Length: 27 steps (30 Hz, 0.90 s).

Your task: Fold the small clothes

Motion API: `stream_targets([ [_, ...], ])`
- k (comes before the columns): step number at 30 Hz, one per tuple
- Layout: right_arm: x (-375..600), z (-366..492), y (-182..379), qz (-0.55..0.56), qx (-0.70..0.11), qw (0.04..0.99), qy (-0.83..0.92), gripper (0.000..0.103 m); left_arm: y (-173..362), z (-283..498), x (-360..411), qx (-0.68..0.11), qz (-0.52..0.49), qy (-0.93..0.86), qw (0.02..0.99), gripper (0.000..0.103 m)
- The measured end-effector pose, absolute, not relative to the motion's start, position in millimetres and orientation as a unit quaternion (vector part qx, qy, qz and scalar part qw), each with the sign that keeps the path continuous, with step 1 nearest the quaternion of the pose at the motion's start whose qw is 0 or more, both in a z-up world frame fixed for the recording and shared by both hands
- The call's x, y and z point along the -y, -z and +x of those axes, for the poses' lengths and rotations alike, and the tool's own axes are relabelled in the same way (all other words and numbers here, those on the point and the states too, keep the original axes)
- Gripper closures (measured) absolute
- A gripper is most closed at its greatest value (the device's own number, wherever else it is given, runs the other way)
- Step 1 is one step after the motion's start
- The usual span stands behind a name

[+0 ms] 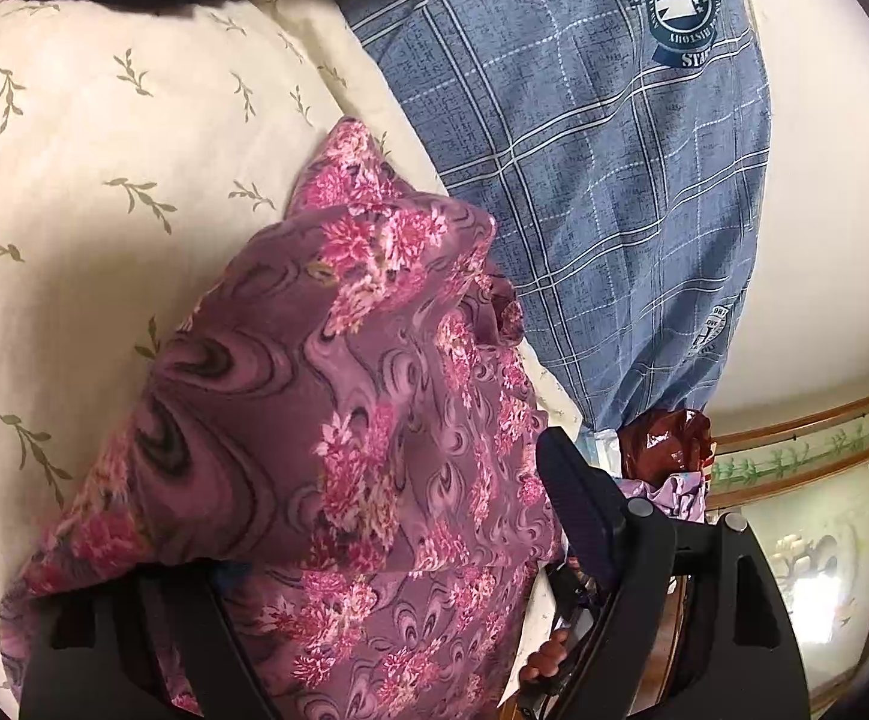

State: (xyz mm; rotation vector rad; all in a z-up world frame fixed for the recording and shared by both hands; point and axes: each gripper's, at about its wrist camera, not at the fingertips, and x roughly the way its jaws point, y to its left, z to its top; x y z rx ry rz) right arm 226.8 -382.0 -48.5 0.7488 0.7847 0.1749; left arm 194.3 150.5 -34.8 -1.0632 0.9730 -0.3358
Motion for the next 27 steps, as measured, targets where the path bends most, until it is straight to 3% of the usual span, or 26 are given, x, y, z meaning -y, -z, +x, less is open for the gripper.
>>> stream_targets([
  [1, 376.7, 233.6, 43.5, 0.339, -0.383, 0.854, -0.094, 0.097, 31.9, 192.9, -151.0, -0.438, -0.484, 0.149, 0.743, 0.028],
  [3, 372.8, 241.2, 14.5, 0.32, -0.355, 0.87, -0.119, 0.099, 22.3, 188.3, -152.1, -0.424, -0.476, 0.144, 0.757, 0.033],
  [7, 385.8, 237.7, -39.2, 0.301, -0.279, 0.904, -0.12, 0.099, 12.4, 182.5, -140.0, -0.424, -0.456, 0.145, 0.769, 0.033],
  [14, 417.3, 236.2, 22.4, 0.259, -0.398, 0.88, -0.019, 0.099, 33.1, 168.2, -120.8, -0.469, -0.474, 0.139, 0.732, 0.033],
  [16, 418.7, 229.7, 23.4, 0.235, -0.41, 0.881, 0.021, 0.09, 35.2, 165.2, -123.3, -0.468, -0.483, 0.138, 0.727, 0.033],
  [20, 375.7, 233.0, -34.2, 0.173, -0.334, 0.926, -0.005, 0.089, 34.1, 162.9, -125.7, -0.464, -0.489, 0.135, 0.726, 0.033],
  [21, 355.8, 241.3, -45.4, 0.159, -0.326, 0.931, -0.043, 0.082, 34.7, 162.5, -125.7, -0.464, -0.489, 0.135, 0.726, 0.033],
  [22, 328.3, 254.8, -54.0, 0.144, -0.333, 0.927, -0.098, 0.063, 35.1, 161.8, -125.9, -0.464, -0.49, 0.134, 0.726, 0.033],
  [23, 297.3, 272.4, -56.8, 0.134, -0.358, 0.91, -0.161, 0.052, 35.3, 161.3, -126.2, -0.463, -0.491, 0.133, 0.726, 0.033],
  [24, 269.6, 286.5, -56.4, 0.127, -0.375, 0.895, -0.204, 0.048, 35.5, 160.4, -127.1, -0.463, -0.493, 0.134, 0.725, 0.033],
  [27, 181.4, 328.2, -41.2, 0.093, -0.43, 0.847, -0.3, 0.049, 36.0, 158.3, -131.0, -0.458, -0.495, 0.132, 0.726, 0.033],
])
